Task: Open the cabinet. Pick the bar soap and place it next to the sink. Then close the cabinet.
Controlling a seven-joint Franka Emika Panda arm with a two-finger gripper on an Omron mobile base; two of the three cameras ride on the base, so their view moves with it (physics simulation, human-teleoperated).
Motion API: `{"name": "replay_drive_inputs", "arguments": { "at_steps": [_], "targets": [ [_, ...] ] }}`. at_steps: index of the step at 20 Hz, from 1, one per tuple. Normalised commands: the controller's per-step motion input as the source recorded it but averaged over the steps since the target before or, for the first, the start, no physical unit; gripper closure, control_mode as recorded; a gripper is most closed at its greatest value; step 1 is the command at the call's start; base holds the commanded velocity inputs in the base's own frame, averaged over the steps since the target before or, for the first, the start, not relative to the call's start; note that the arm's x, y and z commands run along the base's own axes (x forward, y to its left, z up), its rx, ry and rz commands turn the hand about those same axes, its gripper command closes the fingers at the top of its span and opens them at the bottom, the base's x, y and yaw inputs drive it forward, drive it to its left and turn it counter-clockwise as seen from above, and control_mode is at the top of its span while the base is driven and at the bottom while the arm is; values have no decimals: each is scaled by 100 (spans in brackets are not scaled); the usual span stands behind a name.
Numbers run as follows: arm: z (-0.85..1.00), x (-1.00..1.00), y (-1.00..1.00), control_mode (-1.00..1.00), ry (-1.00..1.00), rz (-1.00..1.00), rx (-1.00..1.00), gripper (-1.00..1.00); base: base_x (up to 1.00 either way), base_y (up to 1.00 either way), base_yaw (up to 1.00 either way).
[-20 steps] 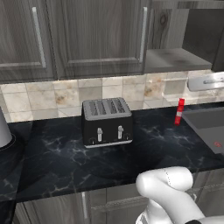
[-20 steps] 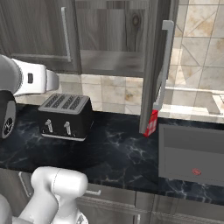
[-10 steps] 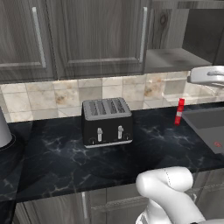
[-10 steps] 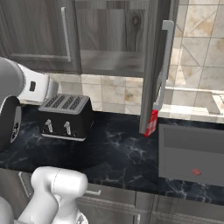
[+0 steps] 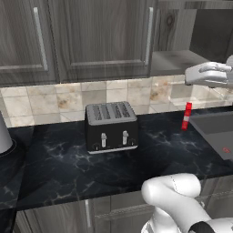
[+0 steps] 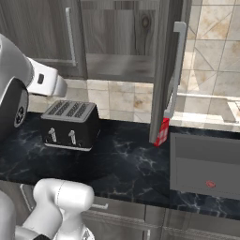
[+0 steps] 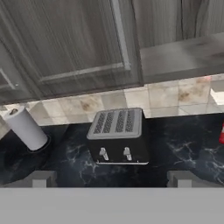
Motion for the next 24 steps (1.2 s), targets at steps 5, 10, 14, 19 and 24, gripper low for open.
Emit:
{"name": "replay_drive_inputs", "arguments": {
  "at_steps": [5,10,14,19,24],
  "targets": [
    [0,19,0,-100,20,0,-9,-100,0,0,0],
    [-10,1,3,-100,0,0,-1,-100,0,0,0],
    [-17,16,0,-100,0,0,-2,-100,0,0,0],
    [-2,34,3,-100,0,0,-9,-100,0,0,0],
    [9,23,4,-100,0,0,-8,-100,0,0,0]
  ]
}}
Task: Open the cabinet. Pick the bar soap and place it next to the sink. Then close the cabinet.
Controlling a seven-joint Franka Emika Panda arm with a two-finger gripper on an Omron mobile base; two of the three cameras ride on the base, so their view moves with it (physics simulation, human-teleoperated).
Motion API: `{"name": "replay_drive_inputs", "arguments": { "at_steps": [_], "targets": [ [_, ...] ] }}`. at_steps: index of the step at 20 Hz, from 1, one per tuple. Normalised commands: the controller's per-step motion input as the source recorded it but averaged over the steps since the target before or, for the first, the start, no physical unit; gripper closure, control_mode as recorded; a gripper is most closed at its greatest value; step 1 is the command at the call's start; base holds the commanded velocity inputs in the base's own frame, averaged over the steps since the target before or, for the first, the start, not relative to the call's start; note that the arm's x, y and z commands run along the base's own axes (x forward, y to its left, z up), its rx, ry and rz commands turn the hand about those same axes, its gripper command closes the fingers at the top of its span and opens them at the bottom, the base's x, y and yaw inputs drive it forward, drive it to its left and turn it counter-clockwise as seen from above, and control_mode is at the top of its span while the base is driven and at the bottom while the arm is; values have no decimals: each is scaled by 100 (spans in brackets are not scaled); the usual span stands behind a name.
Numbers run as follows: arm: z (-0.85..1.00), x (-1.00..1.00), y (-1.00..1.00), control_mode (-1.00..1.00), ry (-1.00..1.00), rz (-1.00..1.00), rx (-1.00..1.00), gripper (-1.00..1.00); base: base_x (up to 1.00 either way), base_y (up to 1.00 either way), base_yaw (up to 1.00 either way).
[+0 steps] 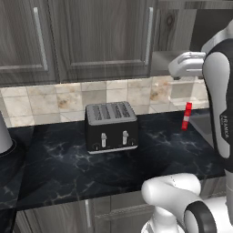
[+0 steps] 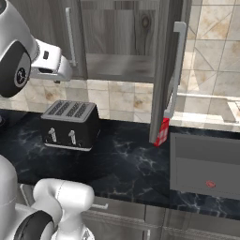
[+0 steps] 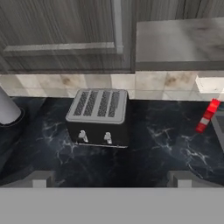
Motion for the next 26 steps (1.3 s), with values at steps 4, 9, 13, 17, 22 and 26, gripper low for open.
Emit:
{"name": "replay_drive_inputs", "arguments": {
  "at_steps": [4,9,13,17,22,26],
  "targets": [
    [17,5,11,-100,0,0,-4,-100,0,0,0],
    [4,3,10,-100,-1,0,0,-100,0,0,0],
    [0,10,3,-100,-5,0,0,-100,0,0,0],
    [0,29,0,-100,-8,0,0,-100,0,0,0],
    [0,37,0,-100,-8,0,0,-100,0,0,0],
    [0,30,0,-100,-9,0,0,-100,0,0,0]
  ]
}}
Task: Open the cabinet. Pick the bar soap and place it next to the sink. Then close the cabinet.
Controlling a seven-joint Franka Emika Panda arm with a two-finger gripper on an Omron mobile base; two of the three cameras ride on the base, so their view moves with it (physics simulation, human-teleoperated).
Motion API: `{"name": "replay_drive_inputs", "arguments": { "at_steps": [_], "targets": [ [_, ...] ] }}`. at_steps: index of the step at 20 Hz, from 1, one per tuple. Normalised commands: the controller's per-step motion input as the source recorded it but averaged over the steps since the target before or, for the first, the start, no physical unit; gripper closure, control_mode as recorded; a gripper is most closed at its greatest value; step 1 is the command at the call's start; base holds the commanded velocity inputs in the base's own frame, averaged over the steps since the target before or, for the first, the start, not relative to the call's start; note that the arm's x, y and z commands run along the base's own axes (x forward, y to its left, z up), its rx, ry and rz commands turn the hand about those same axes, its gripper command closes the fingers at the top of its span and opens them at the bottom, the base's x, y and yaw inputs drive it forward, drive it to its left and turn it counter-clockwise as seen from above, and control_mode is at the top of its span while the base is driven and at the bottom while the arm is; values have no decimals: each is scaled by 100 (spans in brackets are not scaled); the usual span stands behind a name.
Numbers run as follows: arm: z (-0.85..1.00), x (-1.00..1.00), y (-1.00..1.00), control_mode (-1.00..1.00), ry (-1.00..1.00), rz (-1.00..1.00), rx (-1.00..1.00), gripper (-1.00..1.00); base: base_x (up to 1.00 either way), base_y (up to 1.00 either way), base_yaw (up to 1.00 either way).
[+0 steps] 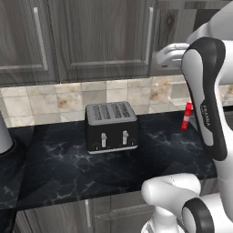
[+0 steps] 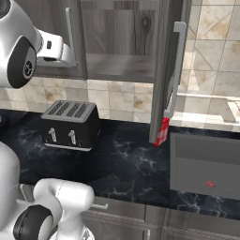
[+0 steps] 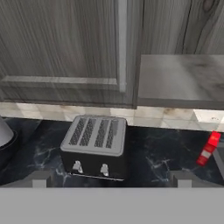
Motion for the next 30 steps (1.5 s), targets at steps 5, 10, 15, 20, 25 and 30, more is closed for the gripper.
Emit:
{"name": "replay_drive_inputs", "arguments": {
  "at_steps": [5,10,15,20,25,30],
  "targets": [
    [0,21,0,-100,-5,0,0,-100,0,0,0],
    [0,17,1,-100,-1,0,-1,-100,0,0,0],
    [0,24,8,-100,0,0,-4,-100,0,0,0],
    [0,24,11,-100,0,0,-3,-100,0,0,0],
    [8,15,0,-100,0,0,-2,-100,0,0,0],
    [0,19,0,-100,-1,-1,0,-100,0,0,0]
  ]
}}
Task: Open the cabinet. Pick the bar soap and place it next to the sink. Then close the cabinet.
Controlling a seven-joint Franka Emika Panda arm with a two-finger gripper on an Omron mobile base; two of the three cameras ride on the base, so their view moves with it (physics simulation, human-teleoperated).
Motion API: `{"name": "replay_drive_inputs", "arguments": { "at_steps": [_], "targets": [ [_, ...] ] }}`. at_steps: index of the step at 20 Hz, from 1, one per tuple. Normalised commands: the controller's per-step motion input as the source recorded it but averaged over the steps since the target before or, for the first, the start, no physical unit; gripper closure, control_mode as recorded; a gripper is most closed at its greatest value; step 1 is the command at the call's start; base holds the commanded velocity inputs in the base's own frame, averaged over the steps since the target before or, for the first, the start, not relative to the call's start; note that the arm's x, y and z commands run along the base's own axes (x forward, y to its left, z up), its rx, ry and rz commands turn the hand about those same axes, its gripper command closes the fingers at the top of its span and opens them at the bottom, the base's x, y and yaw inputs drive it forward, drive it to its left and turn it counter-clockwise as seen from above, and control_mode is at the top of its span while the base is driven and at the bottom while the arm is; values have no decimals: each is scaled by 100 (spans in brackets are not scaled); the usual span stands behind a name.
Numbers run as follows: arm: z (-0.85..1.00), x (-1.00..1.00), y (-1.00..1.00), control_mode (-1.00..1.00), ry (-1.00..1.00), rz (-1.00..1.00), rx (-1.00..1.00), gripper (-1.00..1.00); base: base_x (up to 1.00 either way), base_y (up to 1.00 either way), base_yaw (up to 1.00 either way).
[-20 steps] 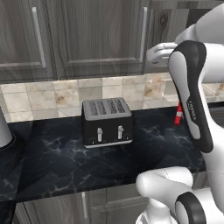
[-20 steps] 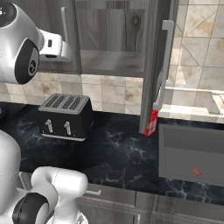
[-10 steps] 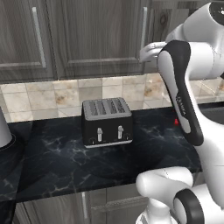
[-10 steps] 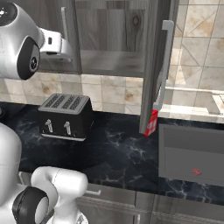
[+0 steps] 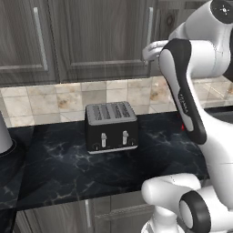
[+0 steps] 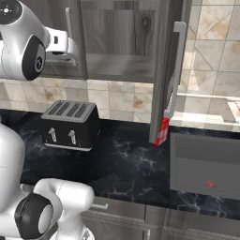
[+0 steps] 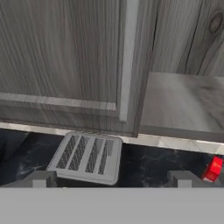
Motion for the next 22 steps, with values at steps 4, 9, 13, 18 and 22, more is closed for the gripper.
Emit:
{"name": "replay_drive_inputs", "arguments": {
  "at_steps": [4,9,13,18,22],
  "targets": [
    [0,17,0,-100,-2,-2,0,-100,0,0,0],
    [0,29,0,-100,-1,-4,0,-100,0,0,0],
    [0,39,0,-100,-2,-5,0,-100,0,0,0],
    [0,41,0,-100,-4,-6,0,-100,0,0,0],
    [0,46,0,-100,-6,-2,0,-100,0,0,0]
  ]
}}
